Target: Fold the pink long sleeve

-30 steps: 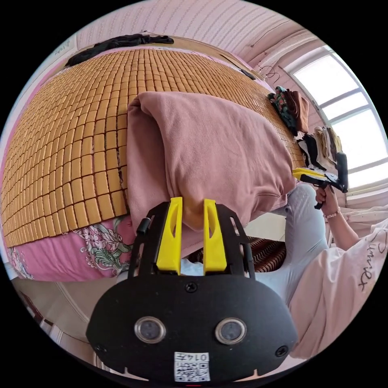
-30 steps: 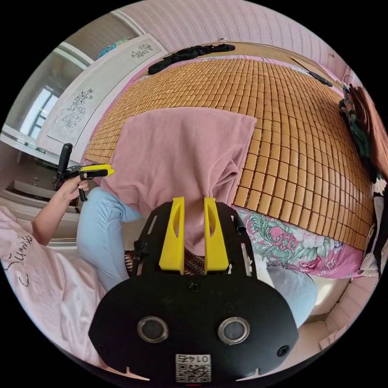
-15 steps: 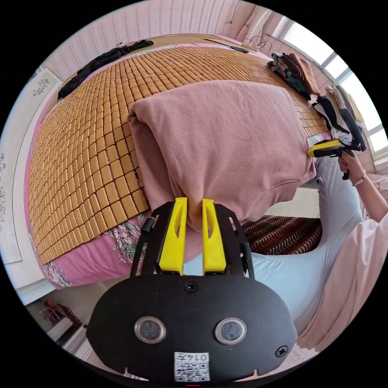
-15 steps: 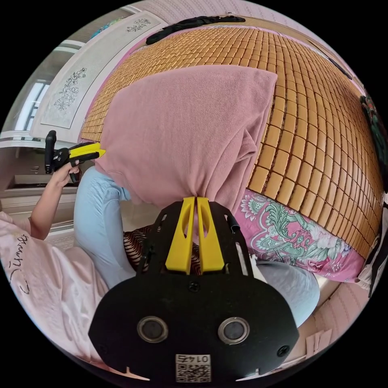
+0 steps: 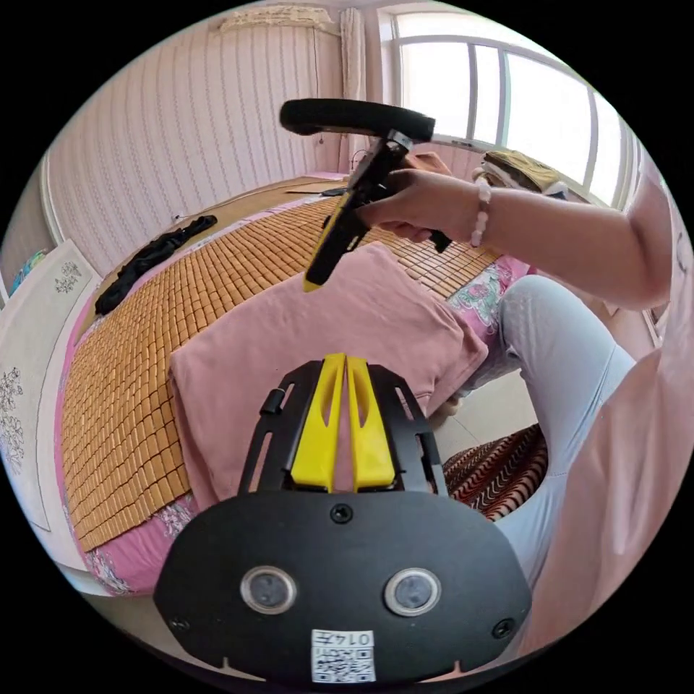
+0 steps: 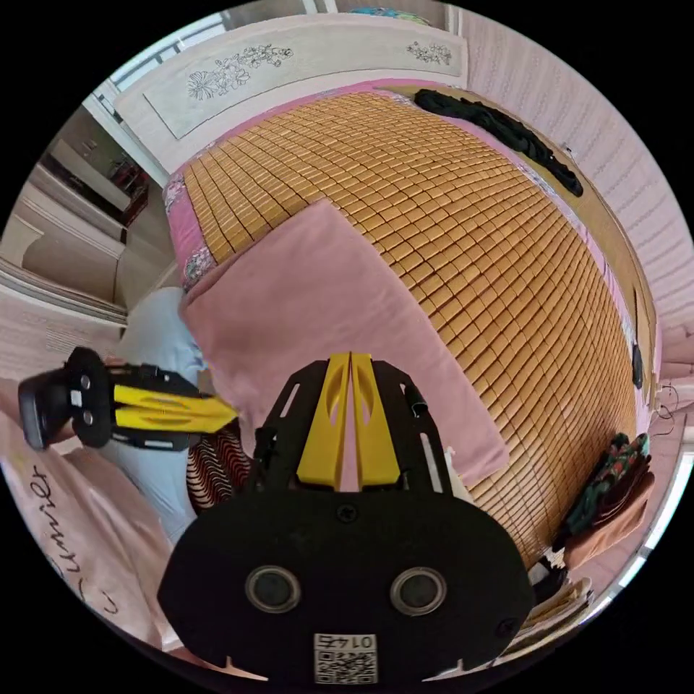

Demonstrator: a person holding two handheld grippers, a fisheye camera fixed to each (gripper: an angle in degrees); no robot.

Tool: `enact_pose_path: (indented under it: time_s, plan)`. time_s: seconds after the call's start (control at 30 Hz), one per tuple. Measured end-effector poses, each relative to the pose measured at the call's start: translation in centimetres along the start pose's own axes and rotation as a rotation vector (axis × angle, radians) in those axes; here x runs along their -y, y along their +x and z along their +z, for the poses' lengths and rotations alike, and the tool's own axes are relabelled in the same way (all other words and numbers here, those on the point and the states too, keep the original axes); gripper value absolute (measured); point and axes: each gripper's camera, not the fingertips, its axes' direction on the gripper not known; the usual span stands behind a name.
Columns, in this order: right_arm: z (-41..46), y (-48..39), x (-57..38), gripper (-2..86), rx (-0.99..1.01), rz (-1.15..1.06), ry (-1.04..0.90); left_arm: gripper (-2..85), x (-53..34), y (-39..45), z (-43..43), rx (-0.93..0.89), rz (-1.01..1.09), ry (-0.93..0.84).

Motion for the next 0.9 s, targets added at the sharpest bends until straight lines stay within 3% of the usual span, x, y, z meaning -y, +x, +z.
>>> enact_pose_path:
  time_s: [0.07, 0.13, 0.2, 0.33, 0.43, 0.5, 0.53, 0.7, 0.77, 0.9]
  plan:
    - [4.2, 0.3, 3.4, -0.5, -0.093, -0.006, -0.143, -0.9, -0.4, 1.2, 2.5, -0.019, -0.004, -0.047]
    - [7.0, 1.1, 4.4, -0.7, -0.037, 0.018, -0.184, -0.9, -1.6, 1.6, 6.8, -0.053, -0.048, -0.234]
    - [7.0, 2.1, 4.9, -0.8, 0.022, 0.03, -0.199, -1.0, -2.7, 1.4, 6.8, -0.084, -0.076, -0.148]
    - [5.6, 4.0, 6.1, -0.6, 0.143, 0.008, -0.287, -1.0, -2.5, 1.5, 5.9, -0.118, -0.062, -0.162]
    - [3.0, 4.9, 6.8, -0.5, 0.064, 0.024, -0.18, -1.0, -2.7, 2.6, 5.2, -0.093, -0.043, -0.152]
    - [4.7, 5.5, 7.5, -0.5, 0.025, 0.036, -0.211, -0.9, -3.4, 3.7, 7.1, -0.07, -0.006, -0.233]
    - [7.4, 5.8, 7.7, -0.5, 0.037, 0.041, -0.294, -0.9, -4.1, 4.2, 7.2, -0.052, -0.003, -0.181]
    - [7.1, 8.5, 6.0, -0.4, 0.136, 0.089, -0.204, -0.3, -4.9, 4.6, 6.8, -0.062, -0.019, -0.147]
    - [4.3, 10.3, 1.6, -0.1, 0.199, 0.161, -0.03, 1.1, -4.9, 4.7, 6.2, -0.071, -0.026, -0.127]
    - [0.4, 11.2, -9.8, 0.8, 0.173, 0.304, 0.19, 11.6, -4.6, 6.3, 4.0, -0.124, 0.0, 0.019]
